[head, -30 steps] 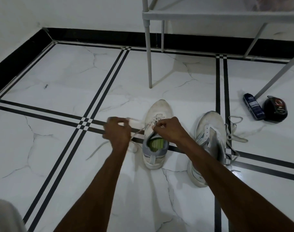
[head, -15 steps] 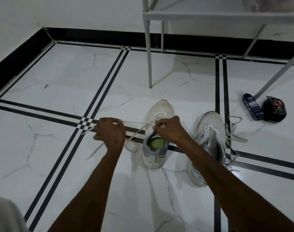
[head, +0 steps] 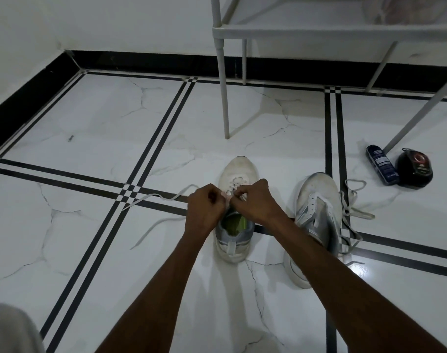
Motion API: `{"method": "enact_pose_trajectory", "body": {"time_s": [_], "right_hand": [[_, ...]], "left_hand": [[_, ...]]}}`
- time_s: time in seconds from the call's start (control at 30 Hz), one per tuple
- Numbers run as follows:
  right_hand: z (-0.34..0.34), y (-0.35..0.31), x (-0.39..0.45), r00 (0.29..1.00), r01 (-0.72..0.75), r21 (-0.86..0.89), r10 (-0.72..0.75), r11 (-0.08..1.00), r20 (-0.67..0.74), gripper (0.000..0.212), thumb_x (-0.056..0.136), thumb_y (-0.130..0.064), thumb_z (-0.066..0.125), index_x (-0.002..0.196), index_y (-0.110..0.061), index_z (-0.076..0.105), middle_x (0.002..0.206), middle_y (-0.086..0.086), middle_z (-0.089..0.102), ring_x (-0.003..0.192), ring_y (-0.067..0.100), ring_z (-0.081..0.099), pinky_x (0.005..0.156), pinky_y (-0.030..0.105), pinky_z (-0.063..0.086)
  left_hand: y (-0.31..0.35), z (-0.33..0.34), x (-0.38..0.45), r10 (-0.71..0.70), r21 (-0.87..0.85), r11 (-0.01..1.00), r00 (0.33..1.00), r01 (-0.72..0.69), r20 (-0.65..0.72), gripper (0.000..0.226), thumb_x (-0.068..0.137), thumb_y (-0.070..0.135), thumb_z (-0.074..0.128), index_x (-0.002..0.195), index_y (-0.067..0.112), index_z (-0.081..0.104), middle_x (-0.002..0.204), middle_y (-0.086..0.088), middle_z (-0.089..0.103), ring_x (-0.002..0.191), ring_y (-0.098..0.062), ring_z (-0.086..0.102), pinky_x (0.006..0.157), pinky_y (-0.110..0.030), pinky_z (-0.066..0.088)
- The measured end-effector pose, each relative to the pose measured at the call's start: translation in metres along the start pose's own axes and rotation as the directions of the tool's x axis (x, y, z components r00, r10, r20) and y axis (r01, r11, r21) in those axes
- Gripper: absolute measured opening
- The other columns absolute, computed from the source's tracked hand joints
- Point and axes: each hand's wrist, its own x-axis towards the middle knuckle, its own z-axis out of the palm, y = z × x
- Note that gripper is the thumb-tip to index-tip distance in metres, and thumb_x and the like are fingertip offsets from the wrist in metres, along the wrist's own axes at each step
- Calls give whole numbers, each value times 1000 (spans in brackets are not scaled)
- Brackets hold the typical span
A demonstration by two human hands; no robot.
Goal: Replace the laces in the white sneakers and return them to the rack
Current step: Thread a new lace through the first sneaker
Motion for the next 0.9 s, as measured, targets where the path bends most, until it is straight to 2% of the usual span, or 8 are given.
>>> {"method": "enact_pose_trajectory", "body": {"time_s": [0.07,0.17,0.27,0.43,0.57,0.67,0.77,0.9], "right_hand": [[1,5,1,999,37,6,-37,999,-5,49,69,-67,63,90,-24,77,114,13,61,95,26,66,75,23,49],[-15,5,-3,995,100,-9,-100,995,-8,34,72,-45,84,89,-16,76,94,9,68,78,14,62,64,18,42],[-27,4,-4,988,130,-9,-130,992,-86,33,70,-22,88,92,-16,64,95,2,64,77,11,57,66,24,44],[-39,-6,4,992,105,6,-104,994,-76,28,83,-23,75,108,-16,64,101,0,64,83,11,58,73,20,41],[-43,-21,14,983,176,-61,-179,982,-44,29,91,-29,68,118,-17,69,96,-3,62,73,2,53,64,3,37],[-39,-38,18,969,215,-93,-200,972,144,34,94,-34,65,125,-21,66,102,2,69,84,8,59,81,18,46],[-33,-49,25,911,249,-144,-181,958,372,21,97,-34,61,110,-22,72,86,-2,73,78,10,64,77,29,52],[-31,-41,40,962,38,15,-41,999,271,17,94,-13,59,92,-15,76,72,-1,70,69,15,62,65,31,51]], "left_hand": [[1,-6,0,-42,-57,998,999,41,-16,26,94,36,62,78,16,68,62,2,68,62,-16,68,67,-39,58],[-1,-15,6,-71,-22,997,997,71,-10,29,94,47,64,82,21,69,52,4,64,52,-12,66,61,-30,54],[-5,-14,11,-105,58,994,978,96,179,23,88,40,73,96,19,74,65,-1,73,62,-15,70,68,-31,57],[-11,-13,8,-118,201,977,966,72,230,36,83,48,52,68,17,63,82,-7,66,84,-28,64,80,-41,53],[4,-28,6,-170,-145,962,922,232,349,46,104,35,45,82,-2,61,78,-5,66,77,-19,60,76,-37,46],[18,-45,12,-129,-252,942,933,221,337,48,107,40,43,83,4,63,78,-7,64,76,-17,58,72,-34,44],[24,-59,20,-141,-265,936,939,230,313,49,104,50,44,80,11,64,78,-6,66,78,-15,60,77,-30,45],[19,-76,30,-189,-322,909,951,263,244,46,105,47,45,75,15,59,76,-5,64,77,-13,61,77,-25,40]]}}
